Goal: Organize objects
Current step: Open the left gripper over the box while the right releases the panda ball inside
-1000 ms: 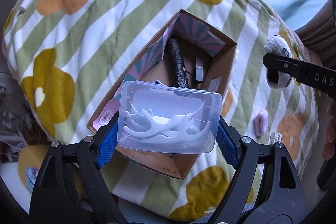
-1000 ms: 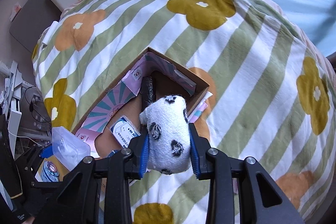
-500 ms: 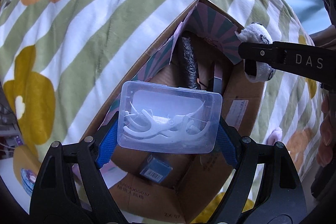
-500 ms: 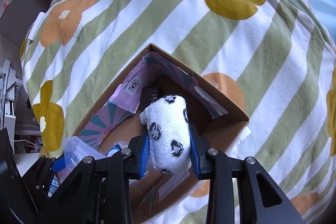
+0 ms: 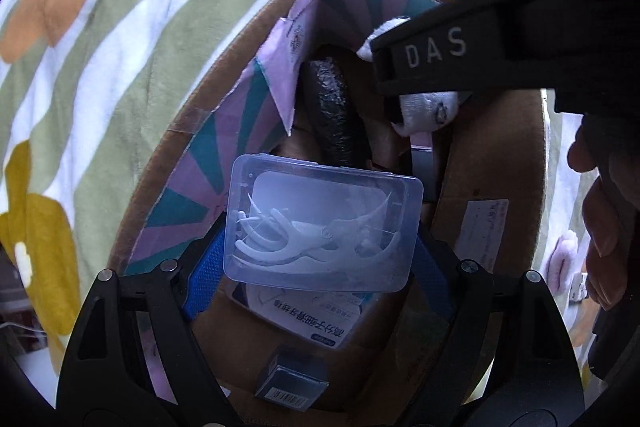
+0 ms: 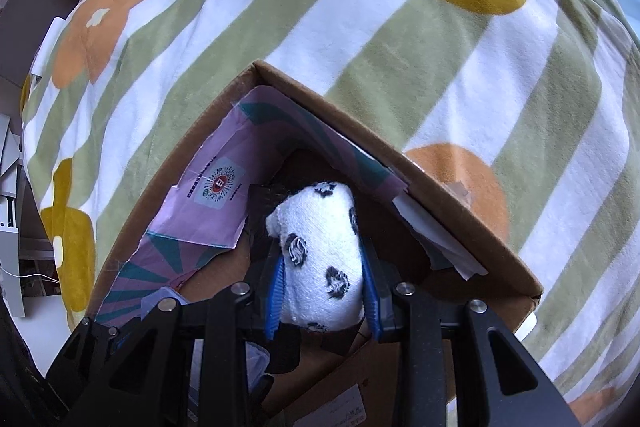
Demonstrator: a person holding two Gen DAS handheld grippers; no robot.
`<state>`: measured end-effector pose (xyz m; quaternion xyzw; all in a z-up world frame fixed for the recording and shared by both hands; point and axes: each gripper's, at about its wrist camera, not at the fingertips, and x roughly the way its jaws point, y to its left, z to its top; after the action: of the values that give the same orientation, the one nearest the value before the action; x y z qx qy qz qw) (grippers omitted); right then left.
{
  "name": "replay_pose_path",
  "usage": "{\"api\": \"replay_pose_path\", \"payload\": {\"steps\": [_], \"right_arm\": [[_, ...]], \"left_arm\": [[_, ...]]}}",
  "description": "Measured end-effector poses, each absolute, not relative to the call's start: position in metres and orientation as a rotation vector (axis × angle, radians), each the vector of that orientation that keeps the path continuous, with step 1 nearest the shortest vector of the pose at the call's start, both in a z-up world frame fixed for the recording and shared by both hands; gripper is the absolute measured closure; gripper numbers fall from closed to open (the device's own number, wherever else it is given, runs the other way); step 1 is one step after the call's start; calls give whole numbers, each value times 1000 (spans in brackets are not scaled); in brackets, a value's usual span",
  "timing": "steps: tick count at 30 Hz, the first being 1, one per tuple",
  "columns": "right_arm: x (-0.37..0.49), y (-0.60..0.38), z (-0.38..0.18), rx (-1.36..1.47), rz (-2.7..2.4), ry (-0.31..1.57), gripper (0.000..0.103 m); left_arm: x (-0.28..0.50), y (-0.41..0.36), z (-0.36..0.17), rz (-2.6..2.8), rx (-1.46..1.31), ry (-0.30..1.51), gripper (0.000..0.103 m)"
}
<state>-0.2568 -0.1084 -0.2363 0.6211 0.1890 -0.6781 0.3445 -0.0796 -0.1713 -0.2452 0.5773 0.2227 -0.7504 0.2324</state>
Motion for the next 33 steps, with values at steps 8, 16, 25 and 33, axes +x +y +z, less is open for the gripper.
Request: {"api": "replay_pose_path", "payload": {"steps": [8, 16, 25, 33], "right_arm": [[-255, -104, -235, 1606, -1747, 488, 72], [-250, -105, -233, 1594, -1720, 479, 8], [-248, -99, -224, 1579, -1739, 476, 8], [-240, -88, -197, 1548, -1775, 462, 8]], "left_arm": [[-80, -167, -244, -2099, 1577, 610, 22], [-77, -163, -231, -2158, 1574, 606, 0], [-73, -159, -223, -2154, 1573, 579, 0], [-71, -150, -205, -2179, 1562, 553, 0]]}}
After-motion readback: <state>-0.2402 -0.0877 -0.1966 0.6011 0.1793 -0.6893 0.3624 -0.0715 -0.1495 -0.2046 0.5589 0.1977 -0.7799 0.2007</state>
